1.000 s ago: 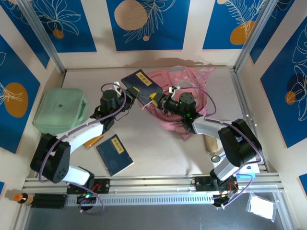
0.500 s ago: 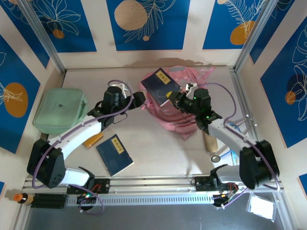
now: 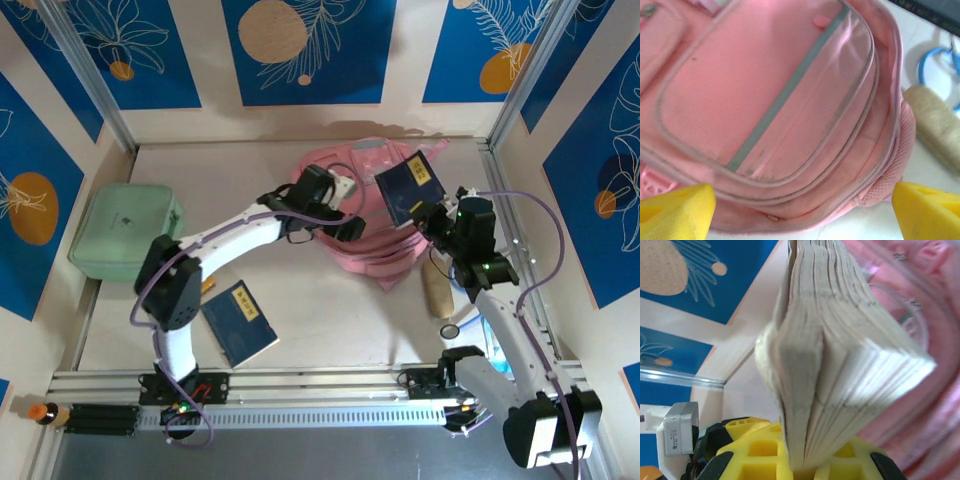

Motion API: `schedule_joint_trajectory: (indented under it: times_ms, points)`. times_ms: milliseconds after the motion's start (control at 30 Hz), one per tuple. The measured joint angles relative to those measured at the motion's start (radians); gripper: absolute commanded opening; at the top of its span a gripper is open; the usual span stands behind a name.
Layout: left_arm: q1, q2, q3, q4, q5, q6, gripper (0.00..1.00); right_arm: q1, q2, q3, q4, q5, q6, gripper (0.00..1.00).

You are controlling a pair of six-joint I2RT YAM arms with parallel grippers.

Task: Pack the student bag

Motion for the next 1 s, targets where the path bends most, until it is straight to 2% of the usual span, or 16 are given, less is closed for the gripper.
schedule_joint_trajectory:
  times_ms: [167,267,400,567,667,833,1000]
  points:
    - [-0.078,0.163,0.211,-0.150,-0.107,0.124,0.85,-0.035,-0.066,-0.013,-0.100,0.037,-0.031,0.00]
    - [-0.108,0.251,0.320,-0.225,-0.165,0.174,0.79,-0.053,-0.077,-0.021,-0.133,0.045,-0.036,0.00]
    - [-0.122,0.365,0.460,-0.315,-0.215,0.215,0.68,-0.068,-0.077,-0.022,-0.167,0.057,-0.037,0.00]
    - [-0.122,0.461,0.580,-0.390,-0.277,0.240,0.62,-0.069,-0.077,-0.024,-0.183,0.071,-0.029,0.00]
    - [-0.122,0.488,0.605,-0.412,-0.320,0.237,0.46,-0.070,-0.077,-0.035,-0.187,0.079,-0.023,0.00]
    - [-0.126,0.497,0.632,-0.441,-0.362,0.238,0.33,-0.075,-0.076,-0.039,-0.201,0.090,-0.011,0.00]
    - [-0.128,0.496,0.636,-0.444,-0.383,0.219,0.14,-0.078,-0.076,-0.039,-0.223,0.109,-0.008,0.00]
